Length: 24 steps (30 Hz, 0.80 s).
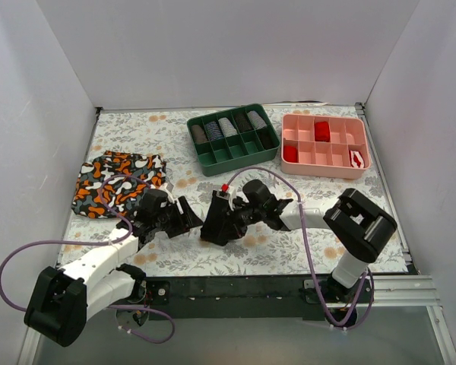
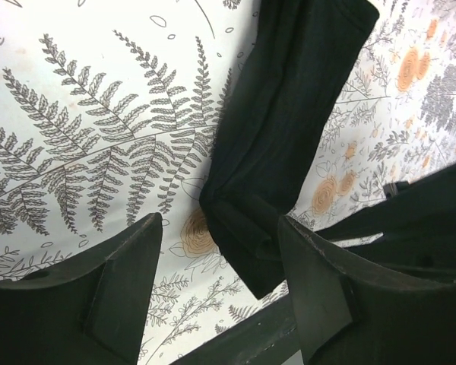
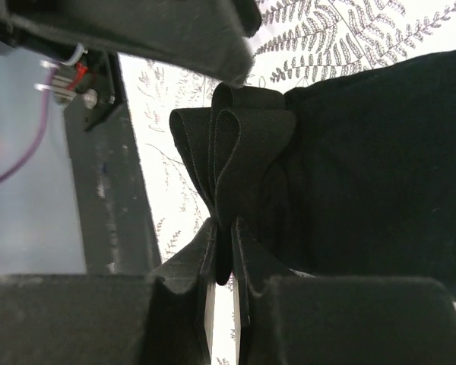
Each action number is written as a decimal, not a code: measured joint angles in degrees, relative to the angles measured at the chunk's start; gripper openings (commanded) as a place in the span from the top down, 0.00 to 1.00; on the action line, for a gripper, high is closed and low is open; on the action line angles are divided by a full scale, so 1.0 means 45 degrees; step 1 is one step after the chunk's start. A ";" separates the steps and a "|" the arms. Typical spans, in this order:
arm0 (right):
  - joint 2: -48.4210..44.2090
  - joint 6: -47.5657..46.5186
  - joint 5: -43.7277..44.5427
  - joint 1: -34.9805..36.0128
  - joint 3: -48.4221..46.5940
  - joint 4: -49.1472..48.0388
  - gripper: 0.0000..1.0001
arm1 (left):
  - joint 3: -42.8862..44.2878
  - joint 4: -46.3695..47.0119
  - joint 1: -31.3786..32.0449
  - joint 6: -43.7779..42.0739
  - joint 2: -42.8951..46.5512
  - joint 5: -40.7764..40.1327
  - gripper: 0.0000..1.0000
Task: Roll the underwear
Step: Roll the underwear to the center of the board.
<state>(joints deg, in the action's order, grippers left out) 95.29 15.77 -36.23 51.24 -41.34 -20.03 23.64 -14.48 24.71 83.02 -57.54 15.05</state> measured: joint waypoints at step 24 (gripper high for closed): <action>0.2142 0.2215 -0.2885 -0.1559 -0.1520 0.0729 0.99 | -0.1846 0.1447 0.0228 0.0423 0.2501 0.0860 0.40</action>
<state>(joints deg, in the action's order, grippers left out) 104.92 25.74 -49.21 44.23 -48.18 -16.75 15.33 -7.97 25.74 84.93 -46.28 18.92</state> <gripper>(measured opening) 0.160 0.610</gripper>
